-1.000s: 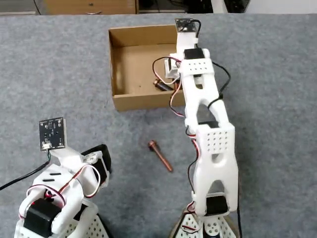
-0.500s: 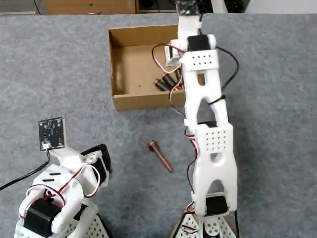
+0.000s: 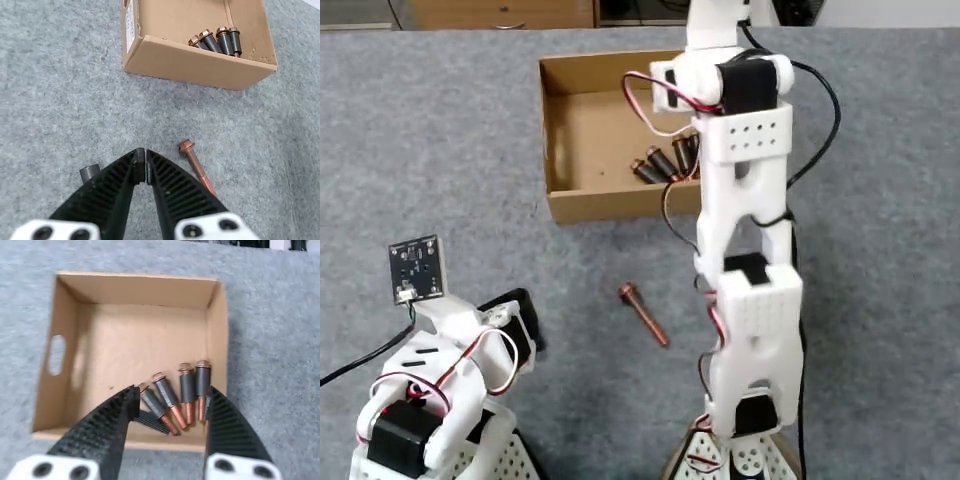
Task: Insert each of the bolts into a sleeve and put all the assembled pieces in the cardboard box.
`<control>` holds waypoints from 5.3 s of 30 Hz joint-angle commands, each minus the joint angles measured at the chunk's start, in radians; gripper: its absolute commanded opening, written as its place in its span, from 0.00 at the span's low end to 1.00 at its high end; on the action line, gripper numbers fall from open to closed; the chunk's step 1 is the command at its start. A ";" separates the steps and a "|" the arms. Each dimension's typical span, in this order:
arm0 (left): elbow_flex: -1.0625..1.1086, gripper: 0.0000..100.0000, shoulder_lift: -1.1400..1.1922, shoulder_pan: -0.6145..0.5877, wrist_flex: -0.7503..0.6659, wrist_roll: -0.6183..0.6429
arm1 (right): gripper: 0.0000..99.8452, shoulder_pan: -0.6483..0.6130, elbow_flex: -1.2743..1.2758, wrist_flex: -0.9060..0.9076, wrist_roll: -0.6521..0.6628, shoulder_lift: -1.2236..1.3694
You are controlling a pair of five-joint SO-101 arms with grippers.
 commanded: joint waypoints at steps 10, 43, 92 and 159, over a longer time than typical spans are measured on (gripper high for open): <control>-0.052 0.02 0.004 -0.092 0.049 -0.003 | 0.20 -0.237 0.705 0.018 0.003 -0.679; -0.152 0.02 -0.005 -1.048 0.187 -0.164 | 0.20 -0.769 1.346 -0.341 -0.480 -0.590; -0.224 0.02 -0.005 -1.487 0.187 -0.399 | 0.20 -0.886 1.454 -0.569 -0.479 -0.268; -0.359 0.02 0.418 -0.898 0.247 -0.081 | 0.00 -0.001 1.194 -0.287 -0.385 -1.337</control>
